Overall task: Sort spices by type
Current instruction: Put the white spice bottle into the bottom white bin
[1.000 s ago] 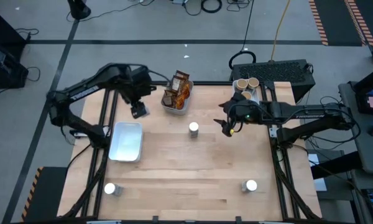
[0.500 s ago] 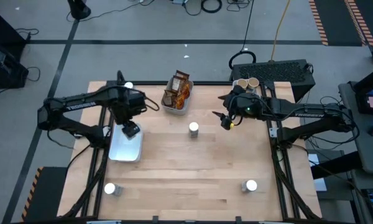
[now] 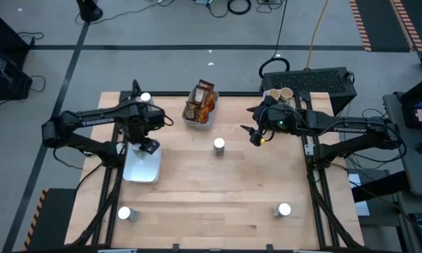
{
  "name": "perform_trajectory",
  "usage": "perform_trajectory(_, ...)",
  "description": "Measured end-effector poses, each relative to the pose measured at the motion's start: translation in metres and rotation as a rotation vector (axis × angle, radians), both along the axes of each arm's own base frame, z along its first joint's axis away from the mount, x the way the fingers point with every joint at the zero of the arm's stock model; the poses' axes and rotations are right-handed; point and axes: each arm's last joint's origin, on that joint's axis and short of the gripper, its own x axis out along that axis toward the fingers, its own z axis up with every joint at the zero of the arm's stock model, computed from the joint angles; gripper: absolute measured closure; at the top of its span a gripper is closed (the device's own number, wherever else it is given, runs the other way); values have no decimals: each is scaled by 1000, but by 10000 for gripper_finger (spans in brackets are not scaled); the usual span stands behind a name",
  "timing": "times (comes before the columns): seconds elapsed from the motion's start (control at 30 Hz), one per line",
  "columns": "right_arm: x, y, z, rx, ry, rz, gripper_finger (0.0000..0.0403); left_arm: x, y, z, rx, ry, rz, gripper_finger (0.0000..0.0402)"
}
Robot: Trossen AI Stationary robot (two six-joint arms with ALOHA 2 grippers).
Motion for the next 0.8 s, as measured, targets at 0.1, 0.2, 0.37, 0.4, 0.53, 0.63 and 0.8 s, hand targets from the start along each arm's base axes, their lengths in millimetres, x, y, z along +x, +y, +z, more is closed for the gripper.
perform_trajectory(0.1, 0, 0, 0, -1, 1, 1, 86, -2, 7, -12, 15, -9, 34, 199)
perform_trajectory(0.2, 0, 0, 0, -2, 3, 2, 86, -6, 13, -23, 14, -6, 74, 199)
perform_trajectory(0.37, -1, 0, -1, 0, 18, 2, 86, -12, 22, -31, 24, 1, 135, 199)
perform_trajectory(0.4, -1, 0, -2, 1, 25, 2, 86, -14, 23, -32, 24, 9, 144, 199)
perform_trajectory(0.53, -2, 0, -4, 4, 46, 2, 86, -17, 28, -32, 30, 15, 176, 199)
perform_trajectory(0.63, -2, 0, -4, 4, 49, 2, 86, -20, 31, -32, 40, 28, 198, 199)
perform_trajectory(0.8, -2, 0, -4, -3, 53, 6, 86, -22, 36, -32, 47, 33, 225, 199)
